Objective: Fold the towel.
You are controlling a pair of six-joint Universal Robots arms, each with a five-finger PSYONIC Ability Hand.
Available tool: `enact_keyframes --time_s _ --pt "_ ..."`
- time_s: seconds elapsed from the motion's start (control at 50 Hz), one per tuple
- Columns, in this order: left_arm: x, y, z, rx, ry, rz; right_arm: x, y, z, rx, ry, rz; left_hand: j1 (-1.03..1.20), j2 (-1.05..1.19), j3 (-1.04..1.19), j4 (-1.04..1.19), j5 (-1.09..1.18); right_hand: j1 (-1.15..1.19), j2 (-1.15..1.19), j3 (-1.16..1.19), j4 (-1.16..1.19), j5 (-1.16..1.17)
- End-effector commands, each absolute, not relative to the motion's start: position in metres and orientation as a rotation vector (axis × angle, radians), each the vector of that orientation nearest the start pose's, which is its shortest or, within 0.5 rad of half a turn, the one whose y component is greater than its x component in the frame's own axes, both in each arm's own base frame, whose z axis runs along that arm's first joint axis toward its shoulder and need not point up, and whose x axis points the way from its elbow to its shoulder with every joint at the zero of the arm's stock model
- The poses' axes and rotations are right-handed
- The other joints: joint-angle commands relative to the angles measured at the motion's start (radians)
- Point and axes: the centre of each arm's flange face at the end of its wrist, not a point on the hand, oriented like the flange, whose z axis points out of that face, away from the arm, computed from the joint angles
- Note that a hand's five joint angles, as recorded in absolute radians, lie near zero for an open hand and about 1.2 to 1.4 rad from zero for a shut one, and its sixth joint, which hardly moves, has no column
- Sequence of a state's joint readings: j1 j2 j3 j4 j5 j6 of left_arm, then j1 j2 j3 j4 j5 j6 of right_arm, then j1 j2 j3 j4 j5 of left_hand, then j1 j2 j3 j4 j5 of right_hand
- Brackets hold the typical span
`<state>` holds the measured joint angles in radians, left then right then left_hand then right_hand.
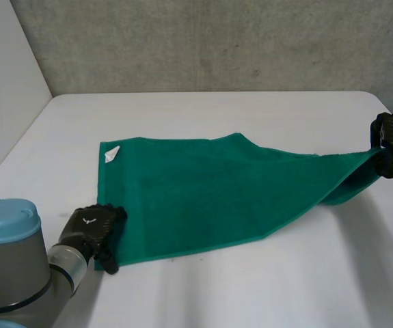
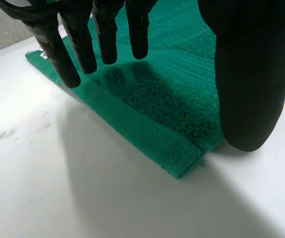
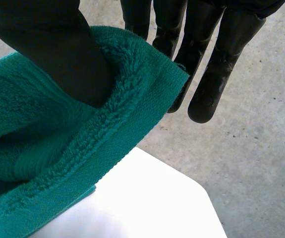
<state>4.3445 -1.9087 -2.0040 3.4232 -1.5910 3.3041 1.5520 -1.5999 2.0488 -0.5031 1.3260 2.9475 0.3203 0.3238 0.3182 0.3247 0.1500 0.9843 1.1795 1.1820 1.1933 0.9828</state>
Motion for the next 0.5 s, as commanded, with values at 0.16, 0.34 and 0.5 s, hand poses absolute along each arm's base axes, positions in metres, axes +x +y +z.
enact_keyframes --time_s 0.16,0.34,0.5 --pt "-0.223 -0.224 0.111 0.695 2.645 -1.718 0.148 -0.281 0.221 -0.479 2.11 -2.273 0.175 0.171 0.177 0.171 0.171 0.412 0.217 0.214 0.203 0.239" --pt "-0.226 -0.232 0.109 0.697 2.627 -1.731 0.148 -0.281 0.22 -0.479 2.115 -2.267 0.251 0.248 0.253 0.247 0.247 0.412 0.217 0.214 0.203 0.239" --pt "-0.23 -0.244 0.117 0.681 2.574 -1.827 0.148 -0.281 0.22 -0.481 2.115 -2.268 0.407 0.403 0.409 0.402 0.403 0.412 0.217 0.214 0.203 0.239"
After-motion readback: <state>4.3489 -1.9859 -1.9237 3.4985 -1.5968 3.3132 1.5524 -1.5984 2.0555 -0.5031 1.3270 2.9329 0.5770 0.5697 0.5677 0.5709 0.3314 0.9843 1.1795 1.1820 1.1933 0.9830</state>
